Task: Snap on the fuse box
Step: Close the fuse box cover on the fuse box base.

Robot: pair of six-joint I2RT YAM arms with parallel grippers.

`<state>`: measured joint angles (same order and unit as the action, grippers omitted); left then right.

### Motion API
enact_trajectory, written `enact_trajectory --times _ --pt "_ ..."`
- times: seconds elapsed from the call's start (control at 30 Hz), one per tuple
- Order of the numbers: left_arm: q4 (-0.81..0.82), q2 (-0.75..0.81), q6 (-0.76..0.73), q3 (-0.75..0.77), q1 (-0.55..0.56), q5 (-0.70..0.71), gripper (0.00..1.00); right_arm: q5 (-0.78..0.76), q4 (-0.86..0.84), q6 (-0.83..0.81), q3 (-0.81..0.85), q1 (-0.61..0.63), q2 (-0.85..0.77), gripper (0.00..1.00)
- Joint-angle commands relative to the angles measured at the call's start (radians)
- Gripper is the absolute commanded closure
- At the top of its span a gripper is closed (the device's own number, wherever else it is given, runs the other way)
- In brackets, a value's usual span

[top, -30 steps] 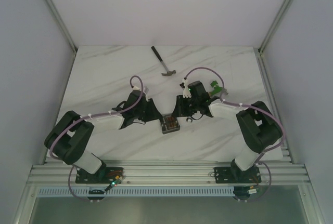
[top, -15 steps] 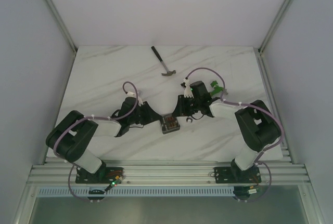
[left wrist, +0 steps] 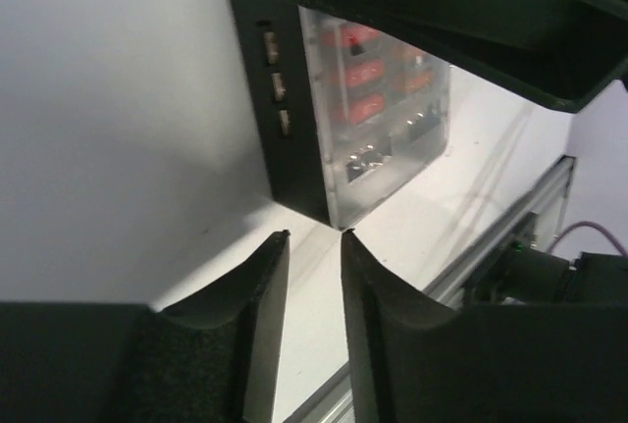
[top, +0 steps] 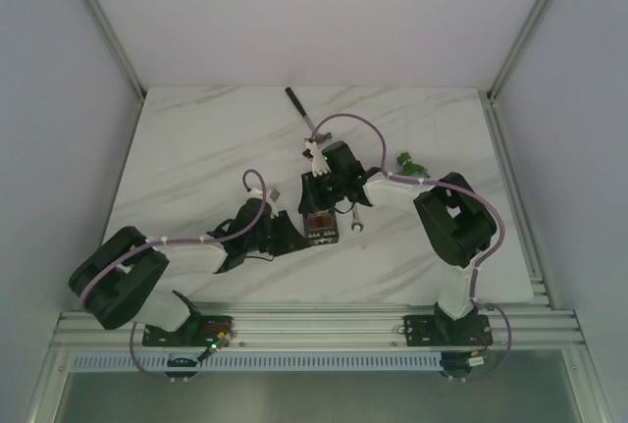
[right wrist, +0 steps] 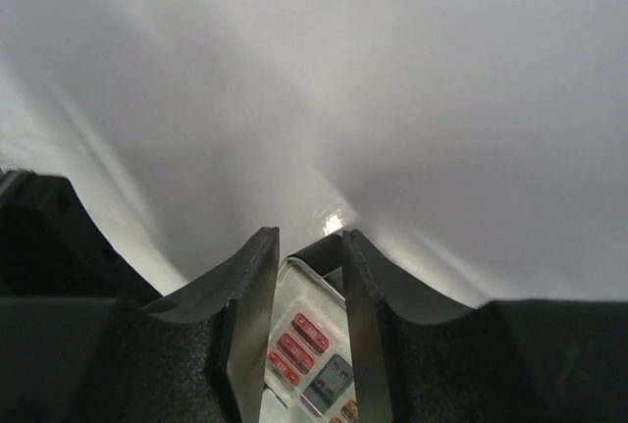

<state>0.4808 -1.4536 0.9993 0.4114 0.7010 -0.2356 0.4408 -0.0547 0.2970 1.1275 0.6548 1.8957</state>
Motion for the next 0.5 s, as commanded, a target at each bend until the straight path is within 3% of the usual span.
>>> enact_trajectory --times 0.0,0.23,0.47 --pt "-0.216 0.099 -0.057 0.022 0.000 0.091 0.60 -0.038 0.131 -0.056 0.039 0.006 -0.024 0.59" --pt "-0.296 0.166 -0.105 0.076 -0.014 0.156 0.45 -0.149 0.112 -0.007 -0.119 -0.026 -0.229 0.53" --pt "-0.294 0.055 -0.153 0.182 -0.017 0.154 0.40 -0.151 0.048 0.080 -0.305 -0.062 -0.401 0.46"
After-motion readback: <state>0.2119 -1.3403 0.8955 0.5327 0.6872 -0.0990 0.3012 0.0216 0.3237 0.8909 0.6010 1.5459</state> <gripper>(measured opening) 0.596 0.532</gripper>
